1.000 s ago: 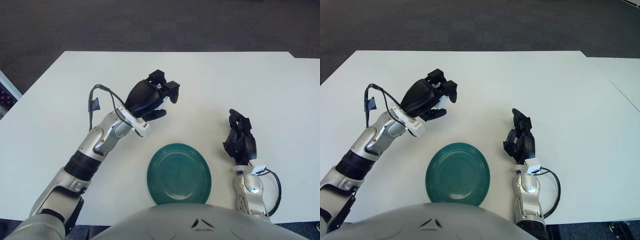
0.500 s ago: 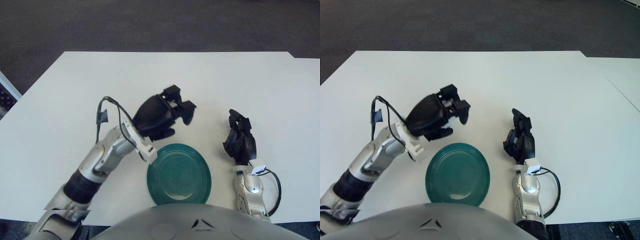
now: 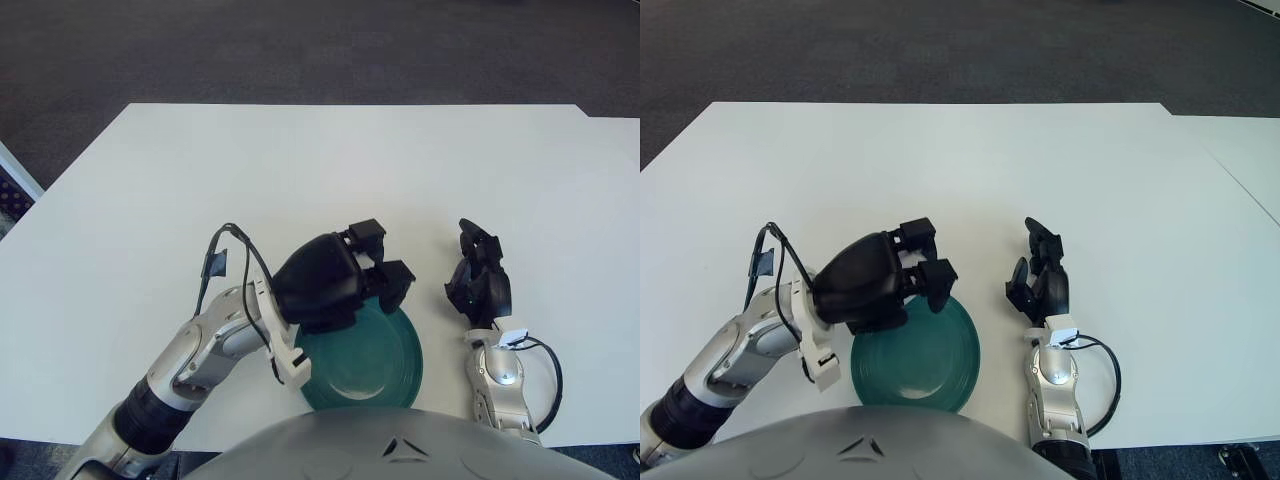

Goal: Put the charger into the plate.

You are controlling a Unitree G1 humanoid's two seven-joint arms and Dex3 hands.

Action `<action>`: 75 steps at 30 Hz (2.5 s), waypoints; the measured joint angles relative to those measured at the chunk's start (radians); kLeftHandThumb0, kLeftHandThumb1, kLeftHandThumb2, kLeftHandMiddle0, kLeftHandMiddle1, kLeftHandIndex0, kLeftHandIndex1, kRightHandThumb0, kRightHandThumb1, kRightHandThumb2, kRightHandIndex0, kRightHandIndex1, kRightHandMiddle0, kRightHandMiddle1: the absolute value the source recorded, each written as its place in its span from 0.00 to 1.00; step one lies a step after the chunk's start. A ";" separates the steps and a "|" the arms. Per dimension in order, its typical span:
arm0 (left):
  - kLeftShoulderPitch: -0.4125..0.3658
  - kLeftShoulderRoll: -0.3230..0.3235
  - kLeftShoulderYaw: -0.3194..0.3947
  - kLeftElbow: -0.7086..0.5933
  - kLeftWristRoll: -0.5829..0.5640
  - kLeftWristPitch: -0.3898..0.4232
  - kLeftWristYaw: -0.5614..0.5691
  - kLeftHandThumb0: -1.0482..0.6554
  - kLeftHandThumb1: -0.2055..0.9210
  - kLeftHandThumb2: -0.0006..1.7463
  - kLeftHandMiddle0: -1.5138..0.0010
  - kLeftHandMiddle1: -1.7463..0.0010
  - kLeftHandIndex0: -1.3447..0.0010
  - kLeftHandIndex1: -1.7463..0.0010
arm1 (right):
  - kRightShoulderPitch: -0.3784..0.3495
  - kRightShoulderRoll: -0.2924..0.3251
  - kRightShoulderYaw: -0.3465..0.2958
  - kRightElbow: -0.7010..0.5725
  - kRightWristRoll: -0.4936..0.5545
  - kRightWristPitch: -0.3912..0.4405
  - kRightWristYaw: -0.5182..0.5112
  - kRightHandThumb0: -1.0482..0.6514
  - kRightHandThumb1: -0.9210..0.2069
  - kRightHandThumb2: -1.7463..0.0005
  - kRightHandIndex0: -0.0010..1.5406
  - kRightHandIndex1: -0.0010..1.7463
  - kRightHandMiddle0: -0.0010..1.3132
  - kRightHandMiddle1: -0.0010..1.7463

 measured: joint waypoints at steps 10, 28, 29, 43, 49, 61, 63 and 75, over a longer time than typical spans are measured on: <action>0.030 0.005 -0.011 0.005 -0.004 -0.019 -0.018 0.61 0.33 0.85 0.50 0.03 0.64 0.00 | 0.013 0.001 0.013 -0.012 -0.020 0.013 -0.002 0.11 0.00 0.46 0.17 0.00 0.00 0.43; 0.030 0.024 -0.026 0.028 -0.002 -0.040 -0.032 0.61 0.33 0.85 0.51 0.03 0.64 0.00 | 0.012 0.005 0.007 -0.002 0.042 -0.001 0.030 0.12 0.00 0.46 0.17 0.00 0.00 0.43; 0.030 0.024 -0.026 0.029 -0.002 -0.040 -0.032 0.61 0.33 0.85 0.51 0.03 0.64 0.00 | 0.011 0.006 0.006 -0.002 0.047 -0.002 0.031 0.12 0.00 0.46 0.17 0.00 0.00 0.43; 0.028 0.019 -0.035 0.051 0.004 -0.058 -0.031 0.61 0.30 0.88 0.50 0.01 0.62 0.00 | 0.004 0.012 0.002 0.009 0.081 -0.016 0.051 0.12 0.00 0.48 0.17 0.00 0.00 0.44; 0.021 0.018 -0.035 0.053 0.007 -0.067 -0.031 0.61 0.29 0.89 0.50 0.00 0.61 0.00 | 0.003 0.013 0.002 0.011 0.080 -0.017 0.051 0.13 0.00 0.48 0.17 0.00 0.00 0.45; 0.048 -0.005 -0.036 0.051 -0.071 -0.031 -0.039 0.22 0.84 0.49 0.84 0.23 0.89 0.20 | -0.012 0.018 0.002 0.020 0.072 -0.018 0.038 0.12 0.00 0.46 0.18 0.00 0.00 0.44; 0.061 -0.007 -0.036 0.049 -0.074 -0.020 -0.040 0.11 0.93 0.45 0.87 0.50 0.96 0.39 | -0.015 0.018 0.004 0.022 0.069 -0.008 0.037 0.12 0.00 0.44 0.18 0.00 0.00 0.44; 0.082 -0.022 -0.014 0.024 -0.097 0.003 -0.040 0.00 1.00 0.43 0.91 0.97 1.00 0.79 | -0.029 0.040 0.054 -0.005 0.031 0.088 0.032 0.16 0.00 0.41 0.17 0.00 0.00 0.41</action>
